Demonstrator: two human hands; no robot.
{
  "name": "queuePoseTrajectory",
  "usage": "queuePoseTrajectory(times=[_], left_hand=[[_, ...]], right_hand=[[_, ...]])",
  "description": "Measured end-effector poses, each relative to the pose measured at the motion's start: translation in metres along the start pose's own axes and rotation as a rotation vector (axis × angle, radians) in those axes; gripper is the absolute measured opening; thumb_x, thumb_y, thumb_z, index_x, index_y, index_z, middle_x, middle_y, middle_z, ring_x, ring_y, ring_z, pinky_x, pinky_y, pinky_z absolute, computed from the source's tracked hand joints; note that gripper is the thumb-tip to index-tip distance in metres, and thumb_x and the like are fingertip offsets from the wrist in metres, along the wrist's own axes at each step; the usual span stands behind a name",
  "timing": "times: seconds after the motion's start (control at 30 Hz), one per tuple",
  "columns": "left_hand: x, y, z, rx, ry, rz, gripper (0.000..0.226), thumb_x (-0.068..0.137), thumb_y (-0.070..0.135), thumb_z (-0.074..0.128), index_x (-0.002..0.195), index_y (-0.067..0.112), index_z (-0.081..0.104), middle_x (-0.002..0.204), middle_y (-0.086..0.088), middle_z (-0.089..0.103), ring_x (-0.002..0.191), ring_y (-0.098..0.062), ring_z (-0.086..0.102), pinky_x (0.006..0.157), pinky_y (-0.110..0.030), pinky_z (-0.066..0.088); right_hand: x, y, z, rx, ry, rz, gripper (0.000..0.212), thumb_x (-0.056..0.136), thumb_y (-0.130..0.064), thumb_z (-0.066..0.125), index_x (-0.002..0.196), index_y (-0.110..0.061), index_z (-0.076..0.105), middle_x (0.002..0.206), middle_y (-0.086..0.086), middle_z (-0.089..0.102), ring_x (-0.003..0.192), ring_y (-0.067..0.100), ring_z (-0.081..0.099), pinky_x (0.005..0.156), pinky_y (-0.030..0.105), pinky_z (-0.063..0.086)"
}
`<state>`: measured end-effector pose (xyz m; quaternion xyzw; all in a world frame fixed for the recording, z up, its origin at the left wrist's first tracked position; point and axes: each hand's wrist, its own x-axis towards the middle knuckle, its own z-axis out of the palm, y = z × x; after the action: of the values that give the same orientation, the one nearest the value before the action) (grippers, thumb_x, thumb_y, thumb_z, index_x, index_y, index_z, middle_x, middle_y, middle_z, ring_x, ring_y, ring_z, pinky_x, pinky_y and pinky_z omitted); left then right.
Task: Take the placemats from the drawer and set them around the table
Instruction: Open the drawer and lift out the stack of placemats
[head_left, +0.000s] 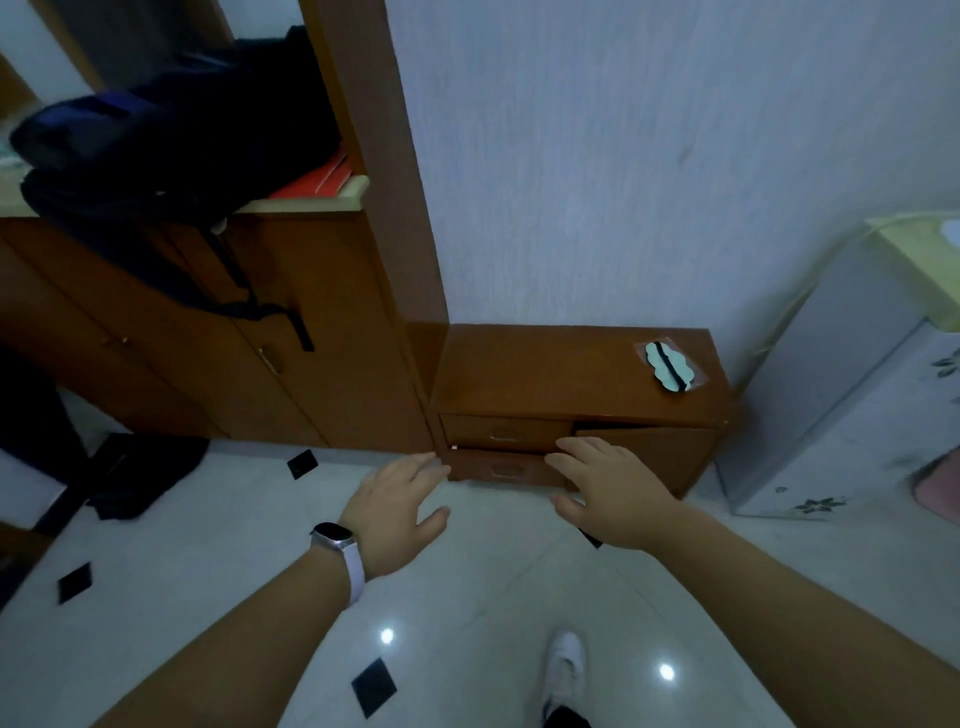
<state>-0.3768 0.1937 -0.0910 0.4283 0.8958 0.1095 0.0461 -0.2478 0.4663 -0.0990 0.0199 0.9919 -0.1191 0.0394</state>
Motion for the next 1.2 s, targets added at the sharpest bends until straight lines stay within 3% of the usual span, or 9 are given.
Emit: queuePoseTrajectory(times=[0.13, 0.37, 0.73, 0.93, 1.2], left_hand=[[0.059, -0.013, 0.011, 0.016, -0.073, -0.038, 0.054, 0.09, 0.044, 0.053, 0.138, 0.018, 0.051, 0.144, -0.008, 0.048, 0.129, -0.026, 0.046, 0.104, -0.043, 0.039], [0.12, -0.022, 0.021, 0.019, -0.108, -0.069, 0.056, 0.093, 0.045, 0.051, 0.144, 0.023, 0.043, 0.152, -0.003, 0.038, 0.138, -0.022, 0.034, 0.108, -0.039, 0.03], [0.186, -0.076, 0.072, -0.034, -0.217, -0.041, 0.059, 0.089, 0.048, 0.046, 0.141, 0.02, 0.046, 0.147, -0.005, 0.044, 0.132, -0.024, 0.041, 0.108, -0.042, 0.034], [0.231, -0.118, 0.152, -0.046, -0.218, -0.041, 0.058, 0.091, 0.046, 0.05, 0.143, 0.02, 0.044, 0.149, -0.003, 0.042, 0.135, -0.023, 0.037, 0.107, -0.046, 0.035], [0.291, -0.185, 0.296, 0.018, -0.143, 0.029, 0.053, 0.092, 0.042, 0.052, 0.14, 0.02, 0.048, 0.147, -0.008, 0.044, 0.133, -0.029, 0.039, 0.105, -0.047, 0.033]], right_hand=[[0.046, 0.039, -0.001, 0.012, -0.01, -0.043, 0.056, 0.094, -0.053, 0.043, 0.141, -0.022, 0.048, 0.149, 0.001, 0.044, 0.135, 0.021, 0.039, 0.104, 0.039, 0.04], [0.096, 0.076, 0.004, 0.065, -0.031, -0.024, 0.056, 0.092, -0.052, 0.046, 0.138, -0.02, 0.051, 0.145, 0.002, 0.047, 0.133, 0.021, 0.041, 0.103, 0.04, 0.04], [0.146, 0.083, 0.039, 0.092, -0.107, 0.067, 0.055, 0.094, -0.049, 0.047, 0.141, -0.021, 0.046, 0.147, -0.001, 0.043, 0.134, 0.02, 0.037, 0.104, 0.039, 0.036], [0.194, 0.102, 0.111, 0.097, -0.129, 0.081, 0.055, 0.095, -0.049, 0.047, 0.142, -0.019, 0.046, 0.147, 0.001, 0.044, 0.133, 0.021, 0.038, 0.104, 0.041, 0.037], [0.269, 0.151, 0.263, 0.087, -0.132, 0.096, 0.056, 0.095, -0.047, 0.048, 0.144, -0.018, 0.043, 0.15, 0.003, 0.04, 0.135, 0.024, 0.037, 0.103, 0.042, 0.04]])
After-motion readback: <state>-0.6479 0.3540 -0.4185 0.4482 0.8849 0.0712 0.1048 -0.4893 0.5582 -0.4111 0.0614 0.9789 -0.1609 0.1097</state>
